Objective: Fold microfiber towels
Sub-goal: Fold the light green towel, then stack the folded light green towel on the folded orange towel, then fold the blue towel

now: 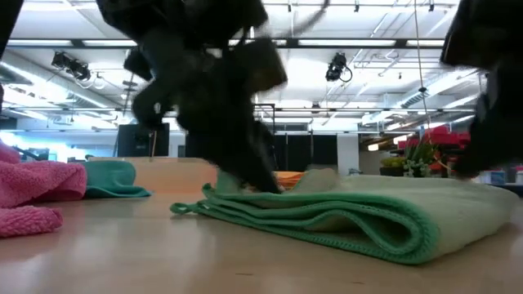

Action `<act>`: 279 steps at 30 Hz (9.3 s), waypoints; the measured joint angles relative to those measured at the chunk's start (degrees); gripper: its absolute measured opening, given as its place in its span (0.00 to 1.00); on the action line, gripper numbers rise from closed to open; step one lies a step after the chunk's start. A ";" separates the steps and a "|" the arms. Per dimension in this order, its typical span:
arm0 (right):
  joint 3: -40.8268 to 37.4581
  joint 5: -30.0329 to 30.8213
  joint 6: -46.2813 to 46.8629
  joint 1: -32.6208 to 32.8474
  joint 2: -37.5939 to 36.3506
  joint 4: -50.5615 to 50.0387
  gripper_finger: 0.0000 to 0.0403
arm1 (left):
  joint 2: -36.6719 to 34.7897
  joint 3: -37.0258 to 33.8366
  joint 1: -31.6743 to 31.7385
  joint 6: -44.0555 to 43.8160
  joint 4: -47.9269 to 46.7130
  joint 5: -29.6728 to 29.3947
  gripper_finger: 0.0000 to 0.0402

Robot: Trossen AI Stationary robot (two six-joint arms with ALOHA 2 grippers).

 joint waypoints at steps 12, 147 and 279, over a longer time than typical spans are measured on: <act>-0.01 -6.74 -3.67 -2.30 -4.51 -24.54 0.00 | 0.42 0.10 -1.64 -7.28 2.27 3.72 0.04; -31.07 0.46 20.74 -13.14 -24.09 9.10 0.49 | 11.78 10.66 10.02 -41.51 -1.30 -10.90 0.41; 8.90 -28.13 -42.36 -72.43 -8.82 -4.58 0.23 | -0.04 10.42 31.88 7.56 -17.08 -15.94 0.30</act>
